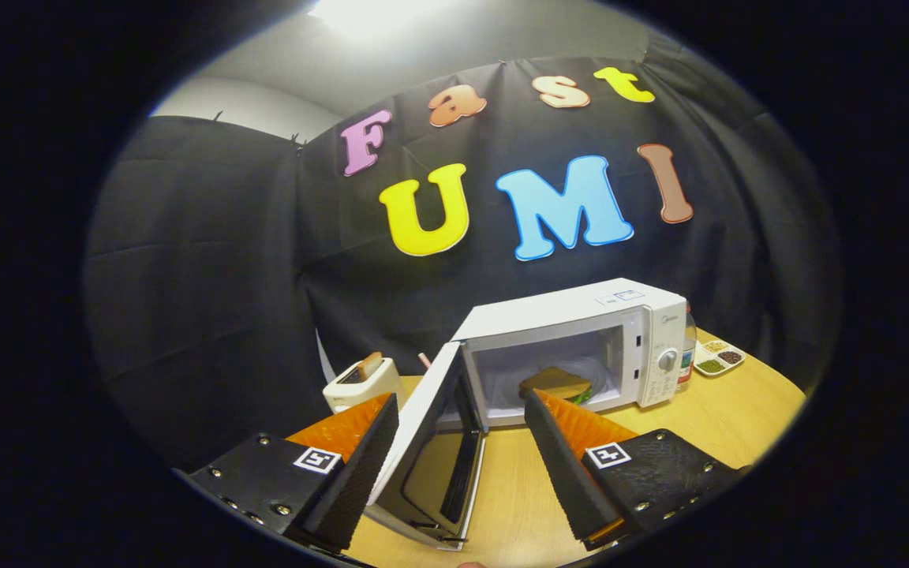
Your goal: Open the microwave, put the food inside, and close the microwave door.
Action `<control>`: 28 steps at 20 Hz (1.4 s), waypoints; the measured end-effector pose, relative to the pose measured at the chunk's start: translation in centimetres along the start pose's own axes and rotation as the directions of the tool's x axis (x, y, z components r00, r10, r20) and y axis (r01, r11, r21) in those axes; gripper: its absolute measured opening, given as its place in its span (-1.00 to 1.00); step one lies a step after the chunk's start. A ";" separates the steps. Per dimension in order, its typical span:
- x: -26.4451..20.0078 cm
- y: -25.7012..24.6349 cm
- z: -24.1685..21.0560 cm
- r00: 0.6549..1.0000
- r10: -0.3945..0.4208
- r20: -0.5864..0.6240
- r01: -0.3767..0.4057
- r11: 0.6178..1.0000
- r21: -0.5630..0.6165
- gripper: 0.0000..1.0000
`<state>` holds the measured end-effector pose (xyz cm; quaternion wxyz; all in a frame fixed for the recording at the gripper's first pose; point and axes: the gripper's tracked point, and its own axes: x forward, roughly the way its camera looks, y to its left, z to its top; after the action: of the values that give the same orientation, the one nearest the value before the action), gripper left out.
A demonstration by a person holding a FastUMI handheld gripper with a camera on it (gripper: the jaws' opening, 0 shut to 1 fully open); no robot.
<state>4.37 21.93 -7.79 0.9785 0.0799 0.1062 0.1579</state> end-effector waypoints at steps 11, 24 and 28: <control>-3.0 10.3 -3.1 0.971 0.235 -0.054 -0.238 0.970 -0.053 0.95; -2.3 12.0 -12.3 0.920 0.275 -0.278 -0.299 0.953 -0.045 -0.54; -1.4 10.6 -14.7 0.903 0.266 -0.337 -0.291 0.956 -0.025 -0.98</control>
<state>-3.41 33.19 -19.75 0.9165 0.0300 0.2498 0.3111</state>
